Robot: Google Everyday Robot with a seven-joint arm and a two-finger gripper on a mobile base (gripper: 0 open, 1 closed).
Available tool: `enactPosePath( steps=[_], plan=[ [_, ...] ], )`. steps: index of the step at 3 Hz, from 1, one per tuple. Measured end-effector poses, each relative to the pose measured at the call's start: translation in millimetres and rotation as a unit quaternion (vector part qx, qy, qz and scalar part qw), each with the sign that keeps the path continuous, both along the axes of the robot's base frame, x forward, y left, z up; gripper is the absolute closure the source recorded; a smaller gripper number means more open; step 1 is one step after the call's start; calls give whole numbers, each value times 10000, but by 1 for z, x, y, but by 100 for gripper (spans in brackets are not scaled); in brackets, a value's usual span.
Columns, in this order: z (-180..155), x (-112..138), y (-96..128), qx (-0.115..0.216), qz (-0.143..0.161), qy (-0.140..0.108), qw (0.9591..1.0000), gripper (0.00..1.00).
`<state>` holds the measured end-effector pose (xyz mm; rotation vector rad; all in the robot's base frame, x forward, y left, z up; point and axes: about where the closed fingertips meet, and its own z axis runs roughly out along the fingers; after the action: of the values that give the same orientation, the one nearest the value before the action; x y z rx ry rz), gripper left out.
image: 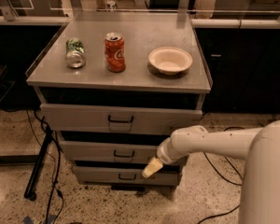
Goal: Open middle drawer
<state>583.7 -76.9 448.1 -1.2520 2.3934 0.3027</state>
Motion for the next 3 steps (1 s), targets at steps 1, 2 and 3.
enactPosePath(
  steps=[1,2,3],
  plan=[
    [-15,-20,-1,-155,69,88,9998,0],
    [-12,-20,-1,-156,75,41,9998,0],
    [4,6,-2,-117,-3,-313,9994,0]
  ],
)
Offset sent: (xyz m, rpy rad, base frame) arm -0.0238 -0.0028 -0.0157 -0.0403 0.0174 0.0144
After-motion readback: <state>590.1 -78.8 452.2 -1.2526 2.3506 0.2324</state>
